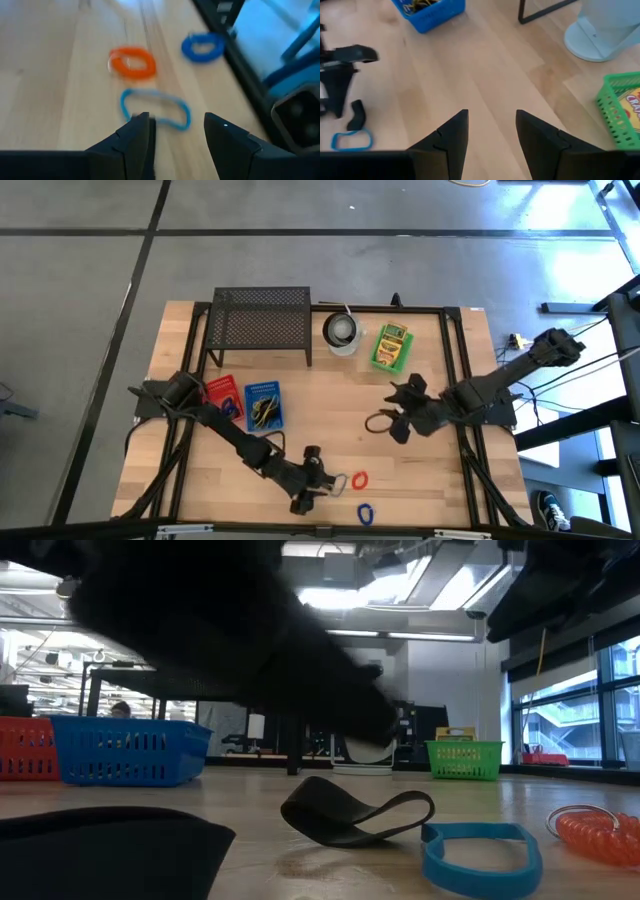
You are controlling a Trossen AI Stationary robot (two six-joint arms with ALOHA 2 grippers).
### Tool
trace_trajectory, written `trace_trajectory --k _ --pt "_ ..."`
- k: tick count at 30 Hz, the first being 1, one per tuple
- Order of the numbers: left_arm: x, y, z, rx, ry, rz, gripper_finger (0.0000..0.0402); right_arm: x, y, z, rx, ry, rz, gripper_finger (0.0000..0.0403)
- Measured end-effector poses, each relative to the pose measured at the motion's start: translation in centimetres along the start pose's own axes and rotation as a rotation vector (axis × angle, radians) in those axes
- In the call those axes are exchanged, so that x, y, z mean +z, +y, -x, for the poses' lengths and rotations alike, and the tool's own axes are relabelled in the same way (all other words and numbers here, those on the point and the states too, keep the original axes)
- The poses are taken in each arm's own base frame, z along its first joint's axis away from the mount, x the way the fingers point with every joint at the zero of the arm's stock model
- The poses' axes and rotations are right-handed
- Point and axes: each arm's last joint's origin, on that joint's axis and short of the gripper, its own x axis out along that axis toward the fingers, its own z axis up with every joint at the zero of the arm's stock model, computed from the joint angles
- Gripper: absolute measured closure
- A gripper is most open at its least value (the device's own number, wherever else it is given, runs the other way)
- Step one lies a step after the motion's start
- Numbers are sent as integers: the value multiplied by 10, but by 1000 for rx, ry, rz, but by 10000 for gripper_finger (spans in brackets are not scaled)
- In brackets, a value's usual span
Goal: Pick & Place Office Desk Supplies
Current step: Put the black rubber band into the blue bin
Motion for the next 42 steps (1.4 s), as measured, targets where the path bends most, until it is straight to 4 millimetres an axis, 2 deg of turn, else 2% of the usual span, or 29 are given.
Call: trace_trajectory --k 4,11,18,22,28,31,37,42 --pt "-5 3 0 64 54 -26 217 -5 7 5 -4 -39 9 237" --pt "-22 10 -14 83 108 24 217 -8 11 7 -4 -59 20 237" --pt "-24 12 -17 93 128 50 223 -9 12 8 -5 -70 24 237" --pt "-26 13 -16 96 143 45 262 -9 12 8 -4 -70 7 237" --pt "-26 14 -16 94 153 93 376 -9 12 8 -6 -72 7 237" --pt "-26 14 -16 87 154 130 392 -9 12 8 -7 -73 13 237" --pt "-14 20 -4 120 146 126 396 -8 12 8 -33 -103 58 237" --pt "18 31 17 164 67 139 396 -7 11 8 -57 -130 63 237"
